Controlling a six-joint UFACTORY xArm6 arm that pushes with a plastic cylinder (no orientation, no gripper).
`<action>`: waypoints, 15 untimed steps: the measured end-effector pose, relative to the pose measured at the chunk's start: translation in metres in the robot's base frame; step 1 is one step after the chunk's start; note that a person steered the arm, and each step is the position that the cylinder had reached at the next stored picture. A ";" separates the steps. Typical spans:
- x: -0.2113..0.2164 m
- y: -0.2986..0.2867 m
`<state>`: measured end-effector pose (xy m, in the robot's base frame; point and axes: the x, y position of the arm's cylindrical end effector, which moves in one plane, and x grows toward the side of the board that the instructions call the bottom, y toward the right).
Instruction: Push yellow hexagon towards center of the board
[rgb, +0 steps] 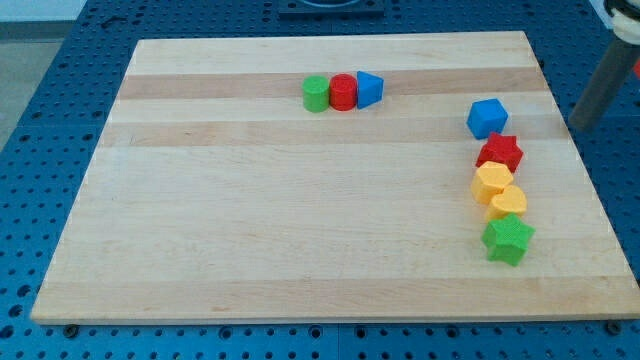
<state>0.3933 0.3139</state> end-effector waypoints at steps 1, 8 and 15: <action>0.017 -0.009; 0.103 -0.216; 0.158 -0.301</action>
<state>0.5508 0.0127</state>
